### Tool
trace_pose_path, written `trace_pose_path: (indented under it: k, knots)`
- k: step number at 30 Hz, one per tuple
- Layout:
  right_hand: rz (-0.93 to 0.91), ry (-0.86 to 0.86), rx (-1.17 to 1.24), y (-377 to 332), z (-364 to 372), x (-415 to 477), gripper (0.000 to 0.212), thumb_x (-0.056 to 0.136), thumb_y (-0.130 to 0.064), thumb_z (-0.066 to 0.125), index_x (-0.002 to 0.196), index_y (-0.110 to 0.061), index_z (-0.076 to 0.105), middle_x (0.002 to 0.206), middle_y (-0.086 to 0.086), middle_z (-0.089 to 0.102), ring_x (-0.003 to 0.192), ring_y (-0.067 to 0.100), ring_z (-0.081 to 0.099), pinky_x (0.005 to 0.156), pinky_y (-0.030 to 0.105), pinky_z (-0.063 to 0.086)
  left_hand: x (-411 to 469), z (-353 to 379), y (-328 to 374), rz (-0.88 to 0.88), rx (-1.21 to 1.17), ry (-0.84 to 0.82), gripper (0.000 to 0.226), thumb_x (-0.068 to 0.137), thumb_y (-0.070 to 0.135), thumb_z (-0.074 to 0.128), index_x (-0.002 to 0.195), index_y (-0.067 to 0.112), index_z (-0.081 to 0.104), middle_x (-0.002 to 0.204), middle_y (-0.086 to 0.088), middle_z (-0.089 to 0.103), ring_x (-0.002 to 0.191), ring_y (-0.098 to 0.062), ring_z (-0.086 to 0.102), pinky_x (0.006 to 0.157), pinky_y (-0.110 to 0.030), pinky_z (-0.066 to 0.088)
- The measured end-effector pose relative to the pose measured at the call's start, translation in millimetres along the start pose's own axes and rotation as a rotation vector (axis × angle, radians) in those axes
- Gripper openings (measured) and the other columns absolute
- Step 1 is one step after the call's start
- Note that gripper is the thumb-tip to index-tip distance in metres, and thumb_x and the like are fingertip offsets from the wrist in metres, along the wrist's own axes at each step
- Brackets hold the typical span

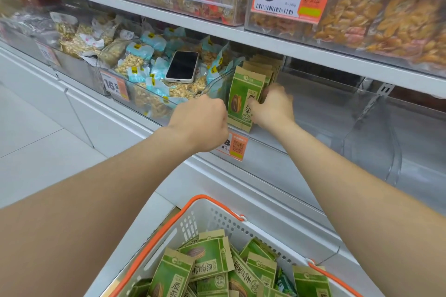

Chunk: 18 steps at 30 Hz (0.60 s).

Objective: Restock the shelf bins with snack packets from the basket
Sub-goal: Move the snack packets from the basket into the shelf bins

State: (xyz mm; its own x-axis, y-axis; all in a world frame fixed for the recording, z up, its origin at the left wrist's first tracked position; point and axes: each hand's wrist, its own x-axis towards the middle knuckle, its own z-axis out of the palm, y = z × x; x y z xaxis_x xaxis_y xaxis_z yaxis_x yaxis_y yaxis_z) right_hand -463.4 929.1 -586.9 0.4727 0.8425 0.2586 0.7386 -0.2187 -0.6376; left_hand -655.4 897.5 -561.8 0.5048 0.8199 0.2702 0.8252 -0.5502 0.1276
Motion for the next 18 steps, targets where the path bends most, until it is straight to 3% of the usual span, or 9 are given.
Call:
trace_pose_path:
  k: [7, 11, 14, 18]
  knots:
    - [0.017, -0.022, -0.070, 3, 0, 1, 0.050, 0.089, -0.049, 0.070, 0.122, -0.012, 0.061, 0.120, 0.009, 0.064, 0.121, 0.030, 0.052, 0.083, 0.031, 0.045, -2, -1, 3, -0.016, 0.032, -0.006, 0.018, 0.090, 0.019, 0.050, 0.084, 0.020, 0.067, 0.069, -0.001, 0.053, 0.072, -0.035, 0.057, 0.058, -0.034, 0.038]
    - [0.013, -0.097, -0.182, 4, -18, -11, 0.051, 0.086, -0.062, 0.062, 0.108, -0.016, 0.065, 0.104, 0.007, 0.068, 0.096, 0.031, 0.065, 0.078, 0.037, 0.056, -4, -2, 6, 0.029, -0.021, 0.050, 0.017, 0.094, 0.024, 0.051, 0.092, 0.020, 0.068, 0.094, -0.003, 0.060, 0.082, -0.034, 0.060, 0.063, -0.038, 0.045]
    - [-0.140, -0.064, -0.341, 2, -41, -37, 0.042, 0.100, -0.050, 0.048, 0.088, -0.013, 0.062, 0.088, 0.010, 0.062, 0.081, 0.037, 0.060, 0.067, 0.035, 0.045, -7, -8, 11, 0.041, -0.077, 0.083, 0.009, 0.091, 0.028, 0.056, 0.090, 0.021, 0.060, 0.098, -0.001, 0.054, 0.081, -0.031, 0.058, 0.066, -0.042, 0.050]
    - [-0.543, 0.092, -0.329, -6, -70, -78, 0.026, 0.101, -0.033, 0.044, 0.089, -0.016, 0.058, 0.086, 0.005, 0.059, 0.074, 0.028, 0.055, 0.061, 0.038, 0.045, -14, -12, 19, 0.026, -0.123, 0.039, 0.011, 0.082, 0.036, 0.058, 0.077, 0.026, 0.057, 0.081, 0.002, 0.064, 0.080, -0.030, 0.061, 0.061, -0.035, 0.045]
